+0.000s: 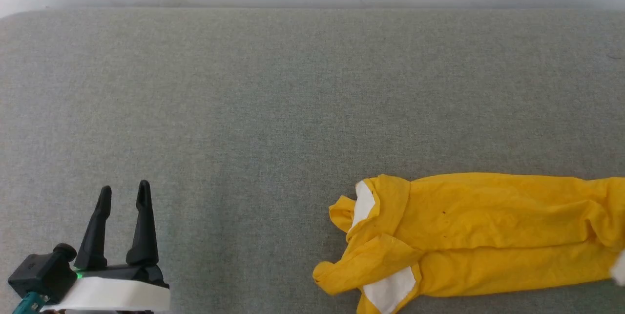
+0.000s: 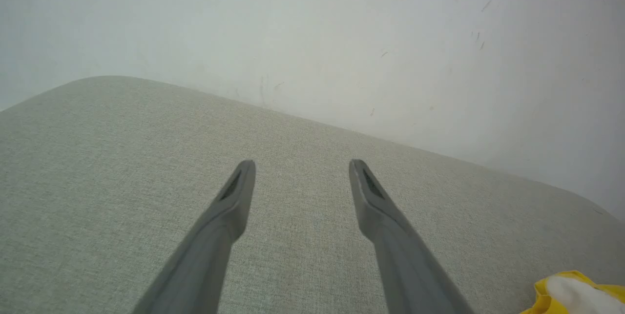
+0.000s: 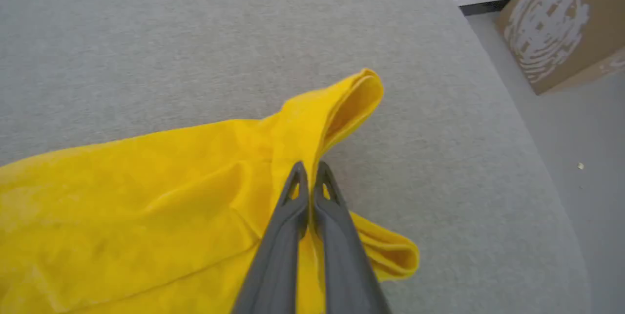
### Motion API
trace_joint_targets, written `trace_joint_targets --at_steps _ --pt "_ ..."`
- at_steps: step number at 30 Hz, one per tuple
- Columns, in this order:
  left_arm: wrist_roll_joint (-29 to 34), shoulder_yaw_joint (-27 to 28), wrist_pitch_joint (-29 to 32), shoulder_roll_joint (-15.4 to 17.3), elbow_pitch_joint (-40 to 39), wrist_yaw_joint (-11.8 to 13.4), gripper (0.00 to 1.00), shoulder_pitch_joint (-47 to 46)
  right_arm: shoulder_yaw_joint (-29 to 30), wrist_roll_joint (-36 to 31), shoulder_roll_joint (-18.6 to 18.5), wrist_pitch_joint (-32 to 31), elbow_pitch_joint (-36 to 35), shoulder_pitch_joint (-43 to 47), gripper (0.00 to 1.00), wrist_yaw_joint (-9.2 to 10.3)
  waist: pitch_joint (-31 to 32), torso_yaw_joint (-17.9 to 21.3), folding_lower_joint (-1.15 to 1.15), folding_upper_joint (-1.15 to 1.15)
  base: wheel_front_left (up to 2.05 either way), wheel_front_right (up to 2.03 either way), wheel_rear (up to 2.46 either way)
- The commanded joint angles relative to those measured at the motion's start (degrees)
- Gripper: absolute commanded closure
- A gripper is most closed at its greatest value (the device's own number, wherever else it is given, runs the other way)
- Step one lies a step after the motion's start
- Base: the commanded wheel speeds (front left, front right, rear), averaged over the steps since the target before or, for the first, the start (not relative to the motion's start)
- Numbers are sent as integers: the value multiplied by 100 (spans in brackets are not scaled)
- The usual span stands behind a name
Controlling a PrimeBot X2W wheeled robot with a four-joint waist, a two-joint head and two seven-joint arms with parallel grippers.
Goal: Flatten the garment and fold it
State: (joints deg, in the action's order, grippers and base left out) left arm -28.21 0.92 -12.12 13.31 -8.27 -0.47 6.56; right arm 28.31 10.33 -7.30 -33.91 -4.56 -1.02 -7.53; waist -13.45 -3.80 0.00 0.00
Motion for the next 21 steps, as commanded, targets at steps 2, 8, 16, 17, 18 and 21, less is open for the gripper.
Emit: trace_joint_targets --at_steps 2,8,16,17,18,21 --pt "3 -27 9 25 34 7 0 -75 -346 239 115 -126 -152 -14 100 4 53 1 0 0 0 0 0" --pt "-35 -92 19 -24 97 19 0 -36 -1624 937 304 -654 -925 242 100 4 196 -27 0 0 0 0 0" --pt "-72 -158 65 -26 114 20 0 14 -3053 1445 384 -1272 -1642 128 100 4 322 -142 0 0 0 0 0" --pt "-76 -167 73 -23 115 19 0 19 -3223 1451 386 -1324 -1668 81 100 4 330 -163 0 0 0 0 0" --pt "-80 -177 81 -23 116 17 0 24 -3380 1453 387 -1364 -1677 30 100 4 339 -188 0 0 0 0 0" --pt "-100 -208 103 -29 126 16 0 28 -3813 1487 394 -1463 -1626 -106 100 4 362 -274 0 0 0 0 0"
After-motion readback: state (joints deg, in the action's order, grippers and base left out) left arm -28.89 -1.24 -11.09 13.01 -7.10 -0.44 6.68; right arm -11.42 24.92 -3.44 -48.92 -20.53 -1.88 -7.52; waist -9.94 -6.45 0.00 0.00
